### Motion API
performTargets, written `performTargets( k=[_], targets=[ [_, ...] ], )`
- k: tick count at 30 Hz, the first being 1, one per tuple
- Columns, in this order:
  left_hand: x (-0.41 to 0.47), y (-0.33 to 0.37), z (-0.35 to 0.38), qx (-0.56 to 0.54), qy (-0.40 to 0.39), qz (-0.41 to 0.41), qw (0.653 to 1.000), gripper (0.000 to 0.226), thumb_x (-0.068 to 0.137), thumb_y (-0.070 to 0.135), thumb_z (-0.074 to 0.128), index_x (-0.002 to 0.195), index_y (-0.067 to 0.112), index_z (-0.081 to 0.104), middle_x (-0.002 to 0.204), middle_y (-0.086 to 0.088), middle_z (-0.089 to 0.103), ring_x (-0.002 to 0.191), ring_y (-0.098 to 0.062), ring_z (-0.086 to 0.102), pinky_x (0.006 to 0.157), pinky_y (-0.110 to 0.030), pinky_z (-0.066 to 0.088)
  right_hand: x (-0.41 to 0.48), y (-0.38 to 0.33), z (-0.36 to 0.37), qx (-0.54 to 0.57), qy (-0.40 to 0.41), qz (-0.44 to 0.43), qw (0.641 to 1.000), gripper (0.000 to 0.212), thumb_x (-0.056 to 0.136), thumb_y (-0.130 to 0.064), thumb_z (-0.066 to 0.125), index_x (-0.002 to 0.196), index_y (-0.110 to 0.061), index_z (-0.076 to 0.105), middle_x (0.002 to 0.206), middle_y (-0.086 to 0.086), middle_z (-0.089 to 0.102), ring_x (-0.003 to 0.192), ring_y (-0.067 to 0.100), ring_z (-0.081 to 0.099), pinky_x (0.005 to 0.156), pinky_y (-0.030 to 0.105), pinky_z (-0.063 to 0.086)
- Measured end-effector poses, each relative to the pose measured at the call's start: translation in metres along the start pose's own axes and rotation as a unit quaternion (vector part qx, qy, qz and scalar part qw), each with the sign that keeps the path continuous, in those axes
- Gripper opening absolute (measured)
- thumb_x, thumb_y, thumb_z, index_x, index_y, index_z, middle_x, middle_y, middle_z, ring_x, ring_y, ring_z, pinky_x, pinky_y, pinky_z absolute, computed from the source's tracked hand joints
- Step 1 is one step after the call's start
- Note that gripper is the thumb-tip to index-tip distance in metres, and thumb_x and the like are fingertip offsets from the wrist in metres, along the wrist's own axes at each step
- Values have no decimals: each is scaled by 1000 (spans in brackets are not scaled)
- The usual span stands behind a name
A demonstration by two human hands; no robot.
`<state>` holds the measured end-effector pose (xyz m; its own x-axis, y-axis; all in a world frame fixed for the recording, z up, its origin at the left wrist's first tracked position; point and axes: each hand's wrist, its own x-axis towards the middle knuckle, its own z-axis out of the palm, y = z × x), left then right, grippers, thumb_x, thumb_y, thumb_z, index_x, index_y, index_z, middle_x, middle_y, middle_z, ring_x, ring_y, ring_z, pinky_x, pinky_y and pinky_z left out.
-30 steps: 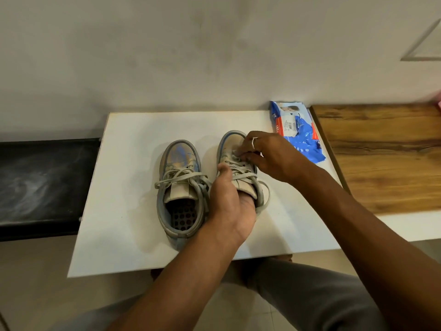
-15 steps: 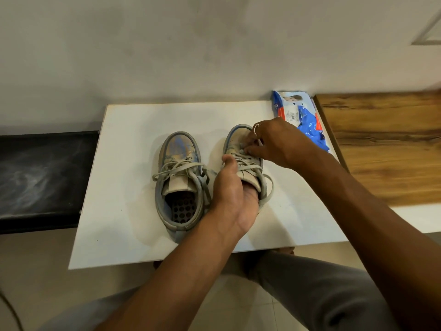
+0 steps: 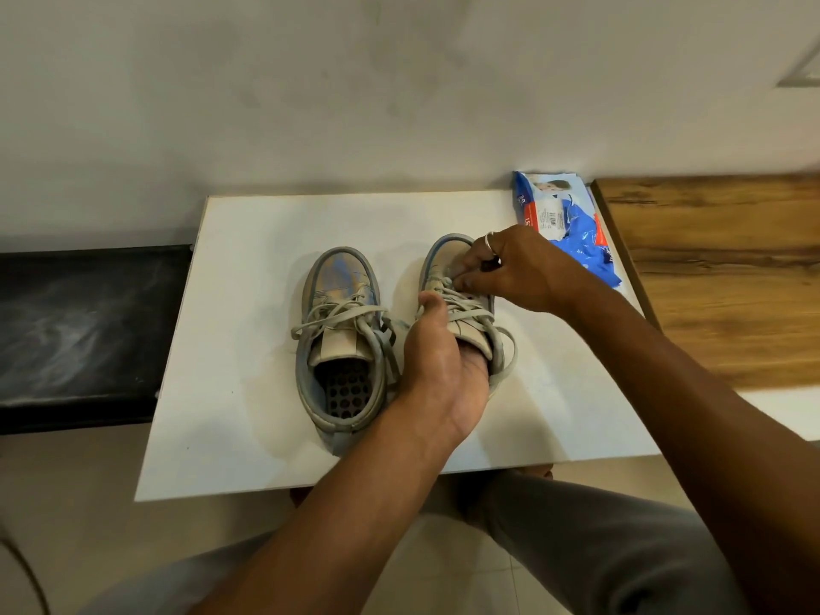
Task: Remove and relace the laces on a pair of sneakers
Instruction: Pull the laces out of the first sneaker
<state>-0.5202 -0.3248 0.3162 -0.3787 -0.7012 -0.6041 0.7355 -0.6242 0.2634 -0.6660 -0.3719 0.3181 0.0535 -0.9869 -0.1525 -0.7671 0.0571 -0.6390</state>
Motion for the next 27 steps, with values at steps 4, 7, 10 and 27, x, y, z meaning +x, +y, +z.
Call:
performTargets(
  k=[4, 7, 10, 27],
  targets=[
    [-2, 2, 2, 9, 8, -7, 1000, 43, 104, 36, 38, 126, 7, 61, 120, -13, 67, 115, -25, 60, 107, -37, 43, 4, -7, 14, -129, 134, 11, 982, 13, 89, -28, 67, 97, -23, 77, 95, -2, 72, 84, 15, 61, 72, 36, 54],
    [-4, 2, 2, 6, 6, -6, 1000, 43, 104, 35, 38, 127, 8, 60, 123, -14, 66, 120, -26, 59, 108, -38, 43, 5, -7, 11, -97, 115, 12, 989, 14, 88, -27, 69, 98, -23, 78, 89, -3, 72, 75, 10, 58, 66, 30, 47],
    [-2, 3, 2, 8, 11, -2, 1000, 42, 104, 36, 38, 127, 8, 60, 125, -15, 65, 114, -25, 59, 107, -38, 42, 1, -8, 2, -2, 4, 11, 1000, 14, 84, -26, 76, 98, -26, 78, 87, -9, 73, 77, 6, 64, 68, 25, 52],
    [0, 2, 3, 0, 12, -12, 1000, 41, 105, 35, 38, 126, 9, 62, 121, -13, 67, 124, -27, 57, 106, -37, 44, 9, -3, 12, -200, 154, 22, 967, 15, 90, -30, 64, 91, -21, 76, 91, 0, 71, 83, 19, 61, 67, 38, 54]
  ],
)
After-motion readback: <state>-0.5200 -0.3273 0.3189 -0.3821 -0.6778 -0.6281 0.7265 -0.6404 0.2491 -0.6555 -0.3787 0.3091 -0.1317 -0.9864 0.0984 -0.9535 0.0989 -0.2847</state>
